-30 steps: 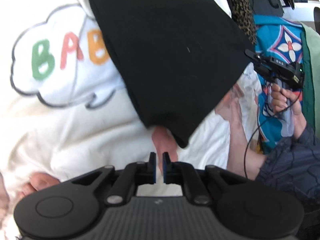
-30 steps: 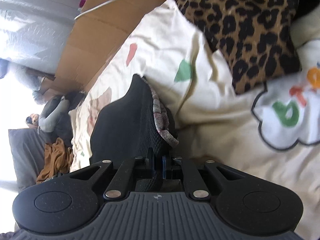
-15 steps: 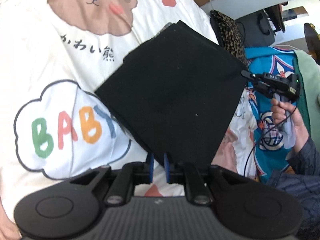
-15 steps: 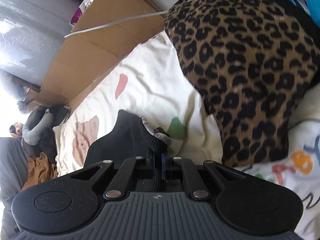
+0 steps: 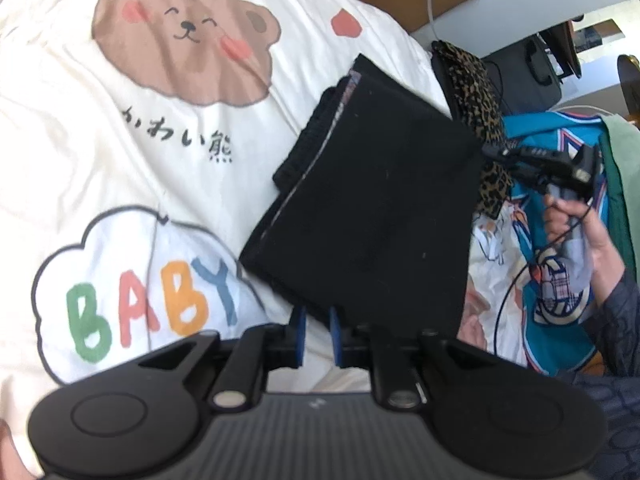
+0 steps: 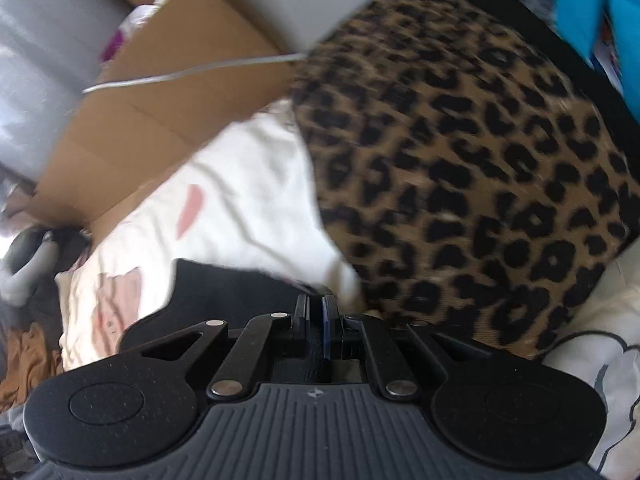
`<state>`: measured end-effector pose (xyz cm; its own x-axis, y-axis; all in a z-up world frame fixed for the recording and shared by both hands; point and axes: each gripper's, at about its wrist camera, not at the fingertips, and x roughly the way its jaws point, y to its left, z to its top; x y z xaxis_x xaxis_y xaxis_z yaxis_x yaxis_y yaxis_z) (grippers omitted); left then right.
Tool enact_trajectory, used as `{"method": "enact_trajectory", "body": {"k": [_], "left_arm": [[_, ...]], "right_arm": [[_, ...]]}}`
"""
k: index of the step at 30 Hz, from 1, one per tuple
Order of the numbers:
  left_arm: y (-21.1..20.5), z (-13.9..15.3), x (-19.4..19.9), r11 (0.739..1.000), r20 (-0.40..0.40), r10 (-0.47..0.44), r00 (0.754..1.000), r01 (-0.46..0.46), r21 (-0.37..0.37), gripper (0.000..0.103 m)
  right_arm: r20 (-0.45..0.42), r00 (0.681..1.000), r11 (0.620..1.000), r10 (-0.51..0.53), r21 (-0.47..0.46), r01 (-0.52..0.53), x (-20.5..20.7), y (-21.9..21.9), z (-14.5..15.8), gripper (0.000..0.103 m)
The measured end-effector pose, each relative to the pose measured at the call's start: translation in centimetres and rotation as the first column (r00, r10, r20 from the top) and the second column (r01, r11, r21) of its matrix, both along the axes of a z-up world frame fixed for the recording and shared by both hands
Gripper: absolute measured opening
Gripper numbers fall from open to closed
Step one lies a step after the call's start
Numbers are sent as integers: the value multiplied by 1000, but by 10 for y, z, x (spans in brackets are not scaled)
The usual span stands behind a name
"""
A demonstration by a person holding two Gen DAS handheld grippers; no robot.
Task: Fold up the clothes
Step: 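Slide both open grippers onto the edge of the folded clothes stack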
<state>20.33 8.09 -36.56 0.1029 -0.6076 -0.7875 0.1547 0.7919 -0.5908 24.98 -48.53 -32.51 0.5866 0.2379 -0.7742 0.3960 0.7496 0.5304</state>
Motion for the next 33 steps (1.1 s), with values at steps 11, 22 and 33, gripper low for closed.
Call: {"method": "enact_trajectory", "body": {"k": [11, 22, 33], "left_arm": [[-25, 13, 27, 997, 59, -38, 998, 34, 67, 41], [-59, 27, 70, 985, 168, -72, 983, 44, 166, 50], [-109, 9, 118, 974, 247, -167, 954, 121, 192, 61]], "right_arm": [[75, 995, 988, -59, 146, 47, -42, -4, -14, 33], [68, 998, 987, 4, 160, -15, -84, 38, -13, 41], [60, 996, 974, -67, 220, 53, -110, 51, -45, 48]]}}
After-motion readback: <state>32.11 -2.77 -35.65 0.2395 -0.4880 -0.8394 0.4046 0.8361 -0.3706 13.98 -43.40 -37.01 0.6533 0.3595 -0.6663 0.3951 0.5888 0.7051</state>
